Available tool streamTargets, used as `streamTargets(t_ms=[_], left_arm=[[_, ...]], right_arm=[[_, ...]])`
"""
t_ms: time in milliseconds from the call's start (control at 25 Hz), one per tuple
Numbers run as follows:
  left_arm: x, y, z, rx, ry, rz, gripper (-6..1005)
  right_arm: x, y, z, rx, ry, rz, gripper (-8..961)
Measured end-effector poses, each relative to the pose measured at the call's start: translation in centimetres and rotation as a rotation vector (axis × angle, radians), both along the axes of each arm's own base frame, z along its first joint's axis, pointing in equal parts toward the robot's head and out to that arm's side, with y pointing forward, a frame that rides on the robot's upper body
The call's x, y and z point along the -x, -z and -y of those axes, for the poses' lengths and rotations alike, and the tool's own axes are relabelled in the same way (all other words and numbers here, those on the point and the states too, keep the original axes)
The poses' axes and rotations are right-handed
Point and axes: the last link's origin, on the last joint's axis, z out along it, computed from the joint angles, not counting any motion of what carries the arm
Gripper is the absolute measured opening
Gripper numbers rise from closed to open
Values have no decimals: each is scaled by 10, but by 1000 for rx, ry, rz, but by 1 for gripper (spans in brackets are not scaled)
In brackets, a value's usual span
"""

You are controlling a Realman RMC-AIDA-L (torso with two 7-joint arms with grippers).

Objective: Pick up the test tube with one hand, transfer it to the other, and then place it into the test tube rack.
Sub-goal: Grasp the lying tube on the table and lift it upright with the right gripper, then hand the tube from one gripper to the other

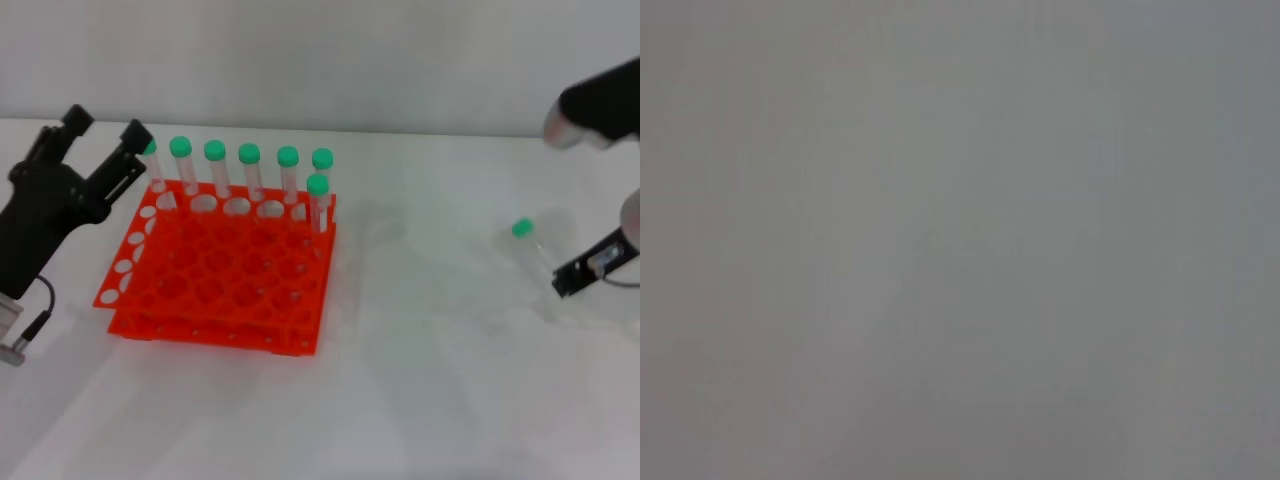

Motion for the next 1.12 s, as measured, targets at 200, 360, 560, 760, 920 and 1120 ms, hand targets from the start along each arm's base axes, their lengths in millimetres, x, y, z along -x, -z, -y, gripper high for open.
streamTargets(t_ms=[200, 360, 560, 760, 920, 1120], left_arm=[[-7, -4, -12, 119, 30, 31, 889], [-19, -1, -22, 212, 77, 34, 889], [-44, 3, -39, 412, 153, 46, 889], [-71, 9, -52, 548, 203, 68, 889], [-89, 13, -61, 609, 229, 88, 889], [-99, 16, -69, 645, 218, 120, 889]], right_arm=[[11, -18, 1, -63, -104, -67, 206], [24, -29, 1, -120, -267, -137, 212], [36, -32, 8, -174, -518, -266, 219], [44, -22, 10, -161, -695, -328, 226], [42, -18, 14, -160, -771, -388, 232], [36, -21, 23, -163, -849, -425, 239]])
